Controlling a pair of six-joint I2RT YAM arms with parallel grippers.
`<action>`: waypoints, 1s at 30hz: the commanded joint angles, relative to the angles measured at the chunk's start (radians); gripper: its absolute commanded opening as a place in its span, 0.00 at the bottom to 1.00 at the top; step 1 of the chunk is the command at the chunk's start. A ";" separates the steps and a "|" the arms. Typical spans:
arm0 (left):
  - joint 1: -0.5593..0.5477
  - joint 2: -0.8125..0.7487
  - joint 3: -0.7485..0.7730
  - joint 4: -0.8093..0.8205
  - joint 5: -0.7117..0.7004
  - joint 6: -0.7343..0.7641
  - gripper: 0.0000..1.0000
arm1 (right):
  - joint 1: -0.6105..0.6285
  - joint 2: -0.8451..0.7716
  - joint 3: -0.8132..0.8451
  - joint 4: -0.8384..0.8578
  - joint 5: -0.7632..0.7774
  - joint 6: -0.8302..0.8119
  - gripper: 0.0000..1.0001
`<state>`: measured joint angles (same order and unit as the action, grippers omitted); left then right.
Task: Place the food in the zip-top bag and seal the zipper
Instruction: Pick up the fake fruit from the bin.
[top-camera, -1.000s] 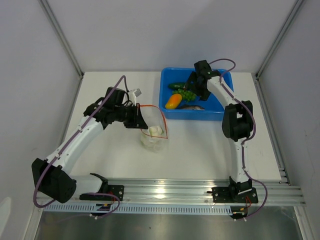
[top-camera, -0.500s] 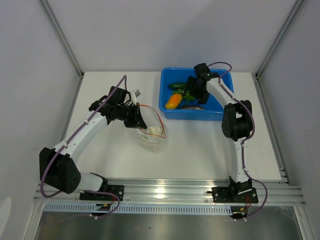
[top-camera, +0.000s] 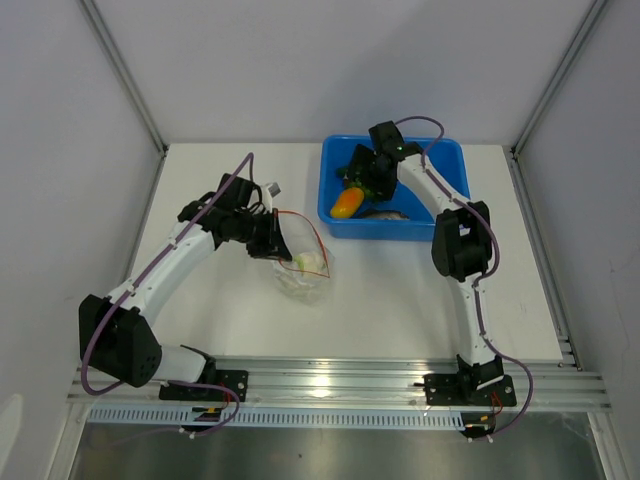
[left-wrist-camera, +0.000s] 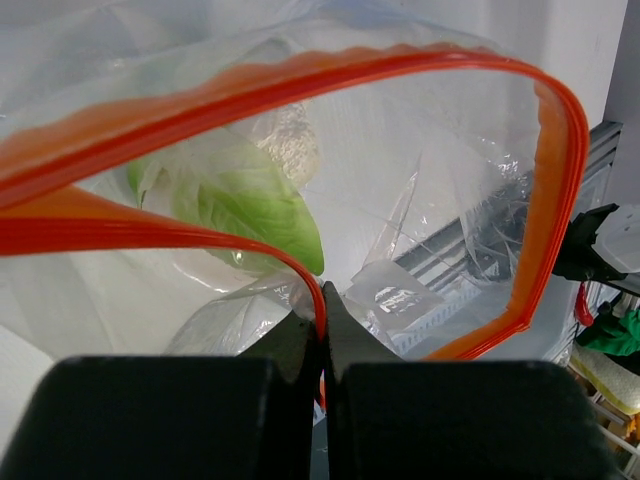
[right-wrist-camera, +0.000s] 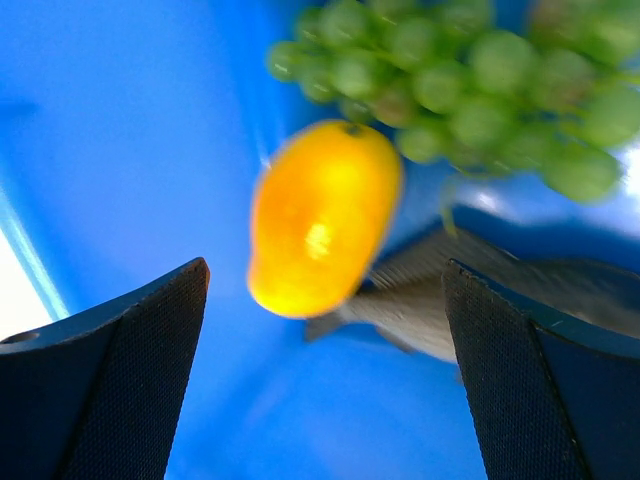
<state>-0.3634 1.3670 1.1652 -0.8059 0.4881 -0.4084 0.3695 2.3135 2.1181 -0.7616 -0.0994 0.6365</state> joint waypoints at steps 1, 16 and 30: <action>0.006 0.001 0.027 -0.021 -0.005 0.031 0.01 | 0.017 0.064 0.089 0.022 -0.005 0.026 0.99; 0.006 -0.023 0.022 -0.033 -0.011 0.026 0.01 | 0.039 0.178 0.180 -0.008 0.021 0.086 0.94; 0.006 -0.037 0.004 -0.024 -0.019 0.033 0.01 | 0.028 0.193 0.174 0.016 -0.020 0.111 0.53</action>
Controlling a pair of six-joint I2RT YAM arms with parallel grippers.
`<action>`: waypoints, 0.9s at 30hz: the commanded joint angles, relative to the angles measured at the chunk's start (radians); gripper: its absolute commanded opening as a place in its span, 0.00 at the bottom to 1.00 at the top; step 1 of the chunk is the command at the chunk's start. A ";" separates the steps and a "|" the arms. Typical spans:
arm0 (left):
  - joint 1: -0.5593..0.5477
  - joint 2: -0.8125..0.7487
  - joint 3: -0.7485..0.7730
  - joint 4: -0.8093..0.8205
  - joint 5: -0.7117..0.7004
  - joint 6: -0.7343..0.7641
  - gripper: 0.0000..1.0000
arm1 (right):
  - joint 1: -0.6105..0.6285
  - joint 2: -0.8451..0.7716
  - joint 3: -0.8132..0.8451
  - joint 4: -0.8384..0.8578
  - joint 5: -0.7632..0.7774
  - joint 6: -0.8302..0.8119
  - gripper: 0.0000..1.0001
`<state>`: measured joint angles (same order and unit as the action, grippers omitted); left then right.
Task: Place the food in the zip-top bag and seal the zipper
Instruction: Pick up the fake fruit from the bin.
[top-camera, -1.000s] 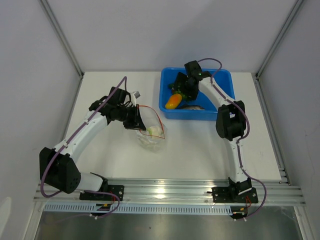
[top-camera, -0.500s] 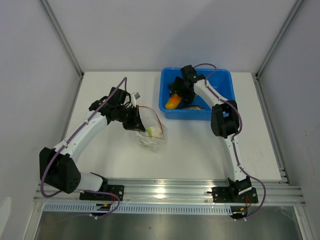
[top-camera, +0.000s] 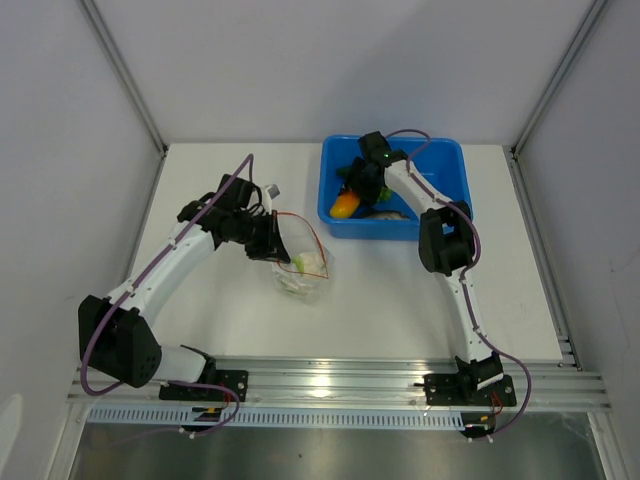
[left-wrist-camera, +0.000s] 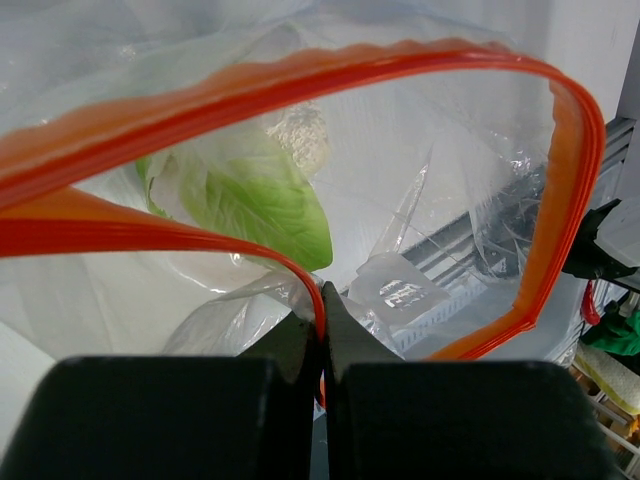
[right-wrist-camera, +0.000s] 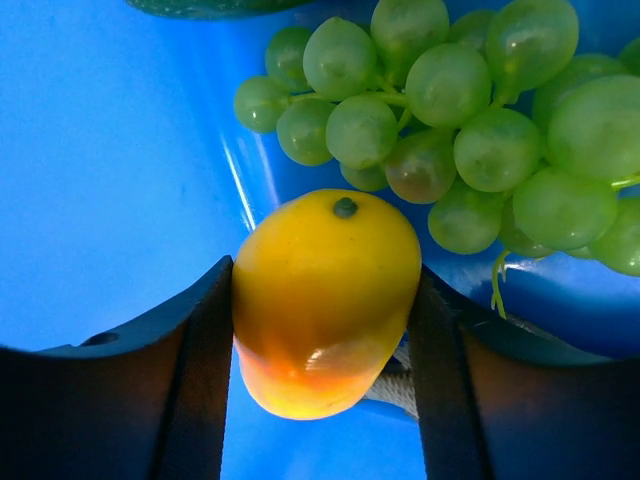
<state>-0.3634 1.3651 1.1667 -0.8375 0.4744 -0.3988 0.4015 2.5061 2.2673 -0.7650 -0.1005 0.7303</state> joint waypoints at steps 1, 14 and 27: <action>0.006 -0.034 0.004 0.006 -0.006 0.025 0.01 | -0.003 -0.001 0.024 0.020 -0.019 0.018 0.51; 0.009 -0.017 -0.002 0.038 0.032 0.055 0.00 | -0.009 -0.122 -0.003 0.016 0.010 -0.035 0.14; 0.020 -0.009 -0.010 0.058 0.115 0.061 0.01 | 0.014 -0.335 -0.031 0.032 -0.007 -0.176 0.00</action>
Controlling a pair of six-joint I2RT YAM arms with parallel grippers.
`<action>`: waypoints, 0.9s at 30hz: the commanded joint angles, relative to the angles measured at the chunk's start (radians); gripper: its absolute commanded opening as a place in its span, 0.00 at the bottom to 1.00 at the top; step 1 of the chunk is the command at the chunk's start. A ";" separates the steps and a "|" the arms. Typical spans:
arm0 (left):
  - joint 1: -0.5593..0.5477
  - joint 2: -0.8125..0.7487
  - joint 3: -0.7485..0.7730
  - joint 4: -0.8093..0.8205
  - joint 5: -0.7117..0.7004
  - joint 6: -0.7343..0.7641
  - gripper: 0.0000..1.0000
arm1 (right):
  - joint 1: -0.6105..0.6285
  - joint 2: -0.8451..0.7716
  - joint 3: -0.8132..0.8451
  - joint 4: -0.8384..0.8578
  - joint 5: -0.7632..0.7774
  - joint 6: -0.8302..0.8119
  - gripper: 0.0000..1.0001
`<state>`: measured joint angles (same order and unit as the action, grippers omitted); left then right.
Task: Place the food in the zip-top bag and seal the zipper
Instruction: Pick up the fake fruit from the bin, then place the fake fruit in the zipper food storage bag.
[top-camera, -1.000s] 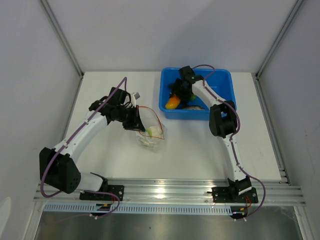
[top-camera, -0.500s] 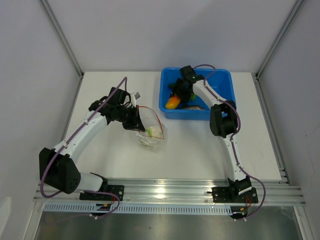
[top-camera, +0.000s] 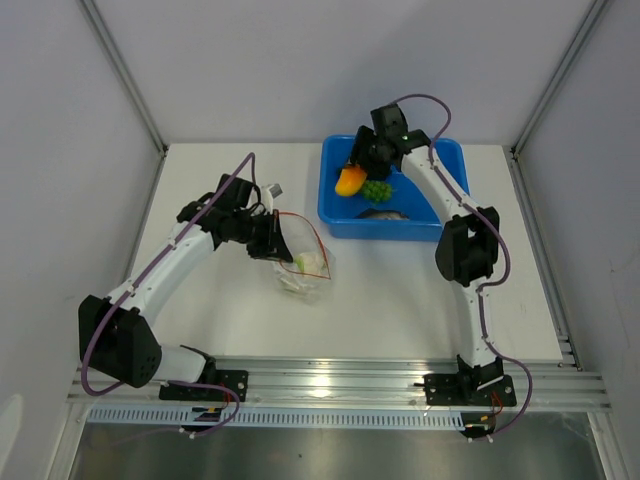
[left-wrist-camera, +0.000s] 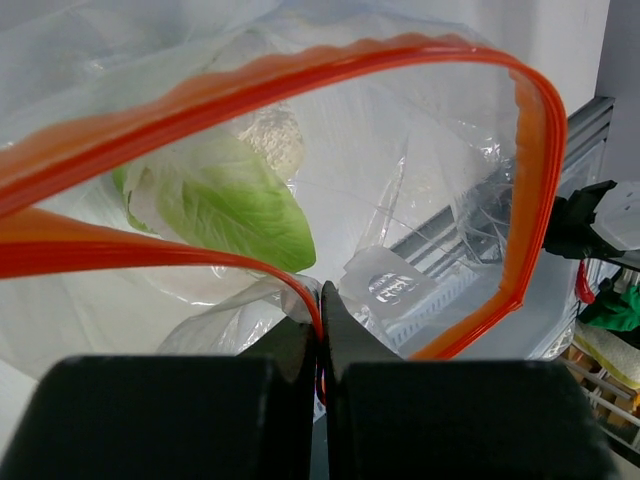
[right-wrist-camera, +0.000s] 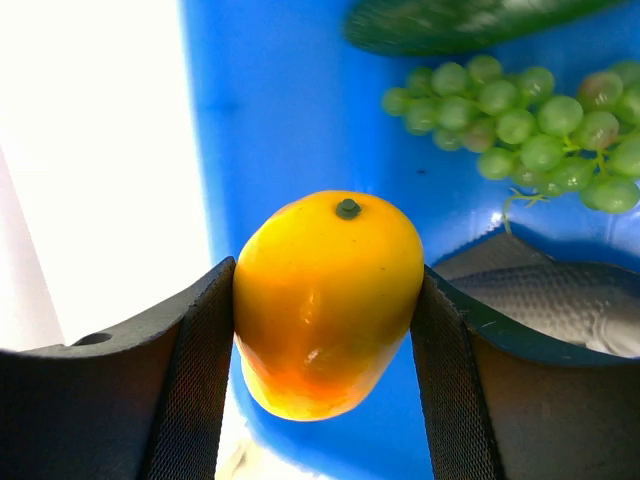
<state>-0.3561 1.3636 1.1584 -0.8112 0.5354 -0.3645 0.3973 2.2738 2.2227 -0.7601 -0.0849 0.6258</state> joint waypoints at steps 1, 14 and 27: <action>0.014 -0.005 -0.003 0.035 0.067 0.024 0.01 | 0.031 -0.118 0.012 0.027 -0.033 -0.092 0.00; 0.020 0.011 0.014 0.040 0.121 -0.013 0.01 | 0.262 -0.520 -0.313 0.168 -0.098 -0.308 0.00; 0.035 0.054 0.067 0.035 0.163 -0.039 0.01 | 0.420 -0.655 -0.465 0.237 -0.036 -0.422 0.01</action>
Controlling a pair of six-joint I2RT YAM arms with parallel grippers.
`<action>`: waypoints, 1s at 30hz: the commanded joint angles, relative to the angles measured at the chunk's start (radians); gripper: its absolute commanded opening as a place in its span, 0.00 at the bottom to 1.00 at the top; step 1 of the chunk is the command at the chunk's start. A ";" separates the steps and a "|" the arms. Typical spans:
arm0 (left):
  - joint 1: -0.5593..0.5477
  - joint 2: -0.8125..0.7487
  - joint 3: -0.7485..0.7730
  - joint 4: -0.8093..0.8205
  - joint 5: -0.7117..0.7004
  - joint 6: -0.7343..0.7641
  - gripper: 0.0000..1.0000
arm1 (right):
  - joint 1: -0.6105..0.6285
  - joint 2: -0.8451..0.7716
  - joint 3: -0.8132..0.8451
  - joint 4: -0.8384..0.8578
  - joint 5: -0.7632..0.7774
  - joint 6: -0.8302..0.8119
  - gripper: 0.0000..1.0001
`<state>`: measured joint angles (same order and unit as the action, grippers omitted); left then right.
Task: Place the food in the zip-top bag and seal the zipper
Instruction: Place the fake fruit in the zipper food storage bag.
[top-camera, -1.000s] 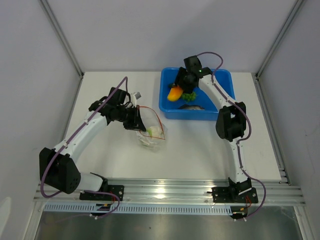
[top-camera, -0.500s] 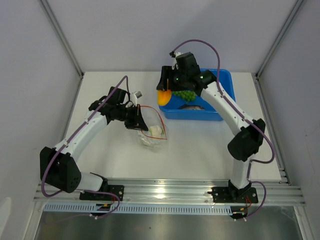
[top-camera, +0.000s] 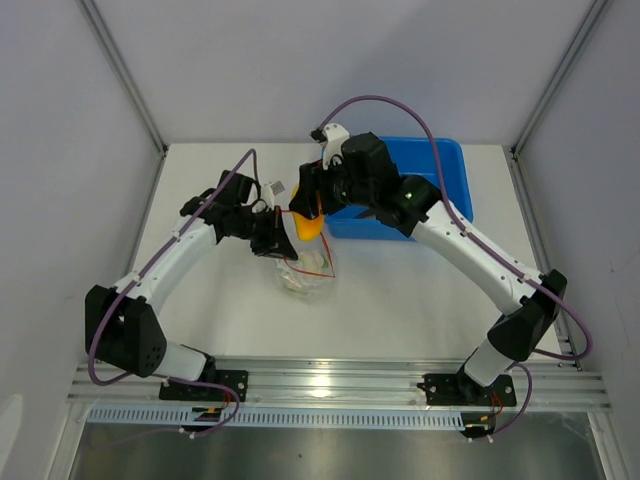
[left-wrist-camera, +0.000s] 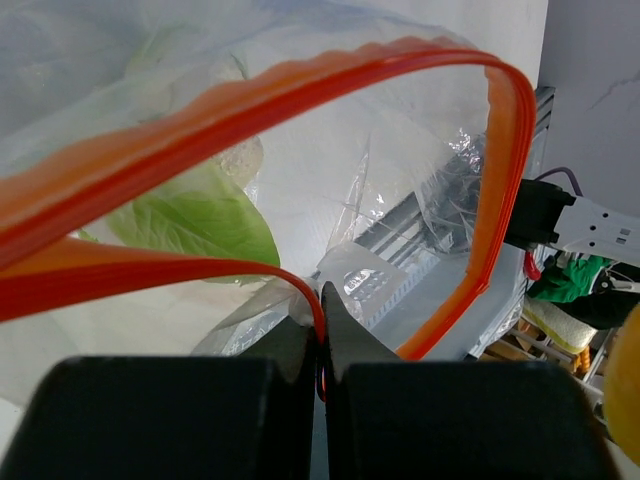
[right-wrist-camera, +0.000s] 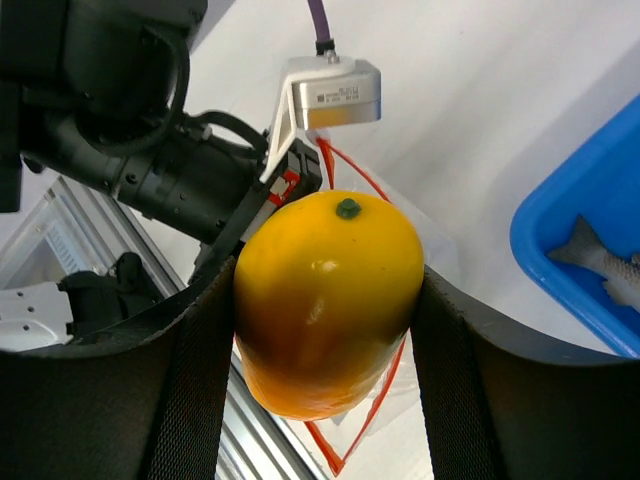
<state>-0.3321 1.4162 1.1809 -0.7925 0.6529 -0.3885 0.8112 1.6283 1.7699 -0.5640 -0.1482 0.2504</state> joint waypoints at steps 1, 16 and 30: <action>0.011 0.001 0.046 0.018 0.053 -0.018 0.01 | 0.011 -0.005 -0.010 0.041 0.027 -0.054 0.02; 0.036 -0.008 0.060 0.018 0.070 -0.035 0.00 | 0.036 0.042 -0.052 0.046 0.027 -0.074 0.44; 0.041 -0.010 0.048 0.021 0.071 -0.032 0.01 | 0.046 0.068 -0.040 0.023 0.055 -0.071 0.99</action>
<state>-0.3038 1.4200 1.2022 -0.7902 0.6949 -0.4183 0.8516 1.6943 1.7168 -0.5594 -0.1123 0.1860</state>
